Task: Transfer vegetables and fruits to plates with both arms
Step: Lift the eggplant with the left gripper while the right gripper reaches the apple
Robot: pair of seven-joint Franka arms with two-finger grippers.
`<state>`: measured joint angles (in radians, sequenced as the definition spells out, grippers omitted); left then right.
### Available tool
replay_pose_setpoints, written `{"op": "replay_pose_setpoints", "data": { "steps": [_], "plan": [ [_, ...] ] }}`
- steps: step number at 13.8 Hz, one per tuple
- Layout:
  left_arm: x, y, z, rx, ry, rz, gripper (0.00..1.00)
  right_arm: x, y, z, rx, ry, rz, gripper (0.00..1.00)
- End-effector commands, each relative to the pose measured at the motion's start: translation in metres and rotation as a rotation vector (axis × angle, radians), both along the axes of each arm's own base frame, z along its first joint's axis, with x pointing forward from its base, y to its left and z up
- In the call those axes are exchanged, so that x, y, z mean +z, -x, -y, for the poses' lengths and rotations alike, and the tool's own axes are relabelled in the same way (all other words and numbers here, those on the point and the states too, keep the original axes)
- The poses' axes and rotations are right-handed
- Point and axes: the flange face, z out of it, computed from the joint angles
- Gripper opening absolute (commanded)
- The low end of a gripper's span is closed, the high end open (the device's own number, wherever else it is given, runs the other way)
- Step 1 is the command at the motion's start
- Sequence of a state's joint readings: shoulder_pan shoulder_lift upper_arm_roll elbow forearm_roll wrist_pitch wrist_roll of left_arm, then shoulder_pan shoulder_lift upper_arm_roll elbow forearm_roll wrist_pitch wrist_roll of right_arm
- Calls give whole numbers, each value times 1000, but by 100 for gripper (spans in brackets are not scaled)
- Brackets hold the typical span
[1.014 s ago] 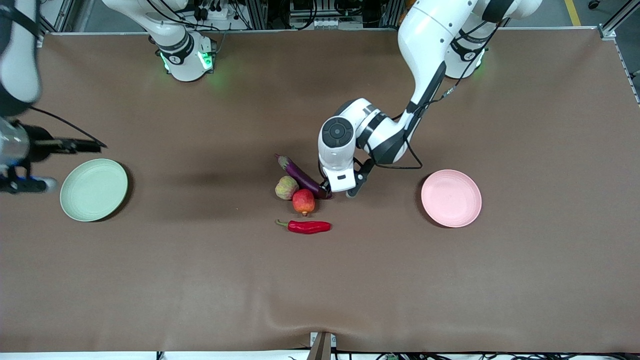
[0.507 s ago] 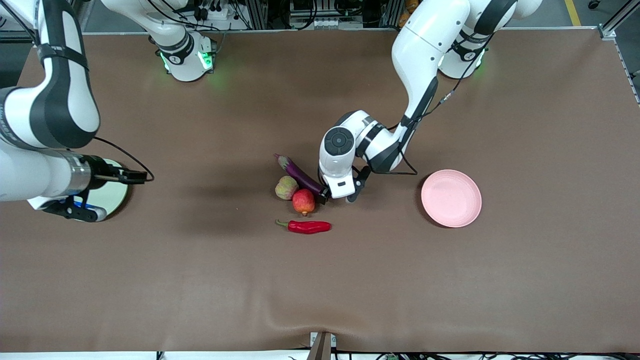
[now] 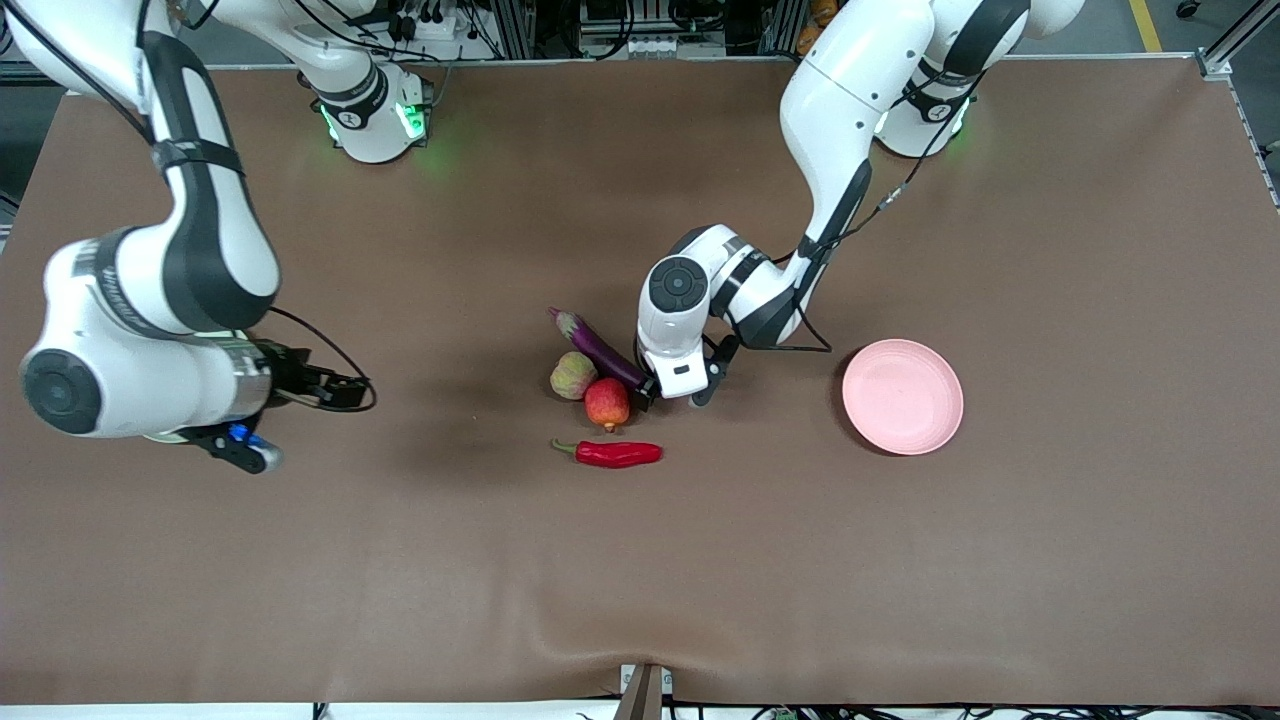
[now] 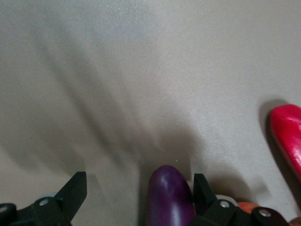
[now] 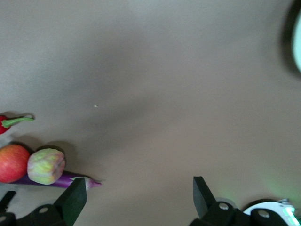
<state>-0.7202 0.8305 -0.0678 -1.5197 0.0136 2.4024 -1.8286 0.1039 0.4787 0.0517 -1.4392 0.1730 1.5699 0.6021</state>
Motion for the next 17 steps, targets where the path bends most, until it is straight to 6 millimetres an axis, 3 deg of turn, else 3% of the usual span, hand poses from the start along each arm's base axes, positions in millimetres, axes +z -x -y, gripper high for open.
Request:
{"op": "replay_pose_setpoints", "data": {
  "steps": [1,2,3,4,8,10,14,15,17],
  "plan": [
    [-4,3,8,1,-3,19,57,-14,6,-11,-48,-2,-10,100],
    [-3,3,9,1,0,19,28,-17,7,-19,-65,-13,-15,100],
    [-1,4,10,-3,1,22,8,-18,9,-27,-89,-18,-14,100],
    [4,5,12,-5,4,26,0,-19,9,-31,-110,-11,-10,100],
    [34,10,10,-18,-46,-18,0,-31,13,-43,-120,-8,-11,100],
    [54,13,9,-27,-67,-40,0,-32,14,-62,-171,-22,5,100],
    [124,24,-4,-109,-131,-122,0,-66,22,-103,-257,4,59,100],
    [140,24,-12,-151,-151,-143,0,-80,23,-116,-294,14,68,100],
    [155,-6,-54,-201,-158,-169,0,-107,27,-150,-357,31,80,100]
  ]
}}
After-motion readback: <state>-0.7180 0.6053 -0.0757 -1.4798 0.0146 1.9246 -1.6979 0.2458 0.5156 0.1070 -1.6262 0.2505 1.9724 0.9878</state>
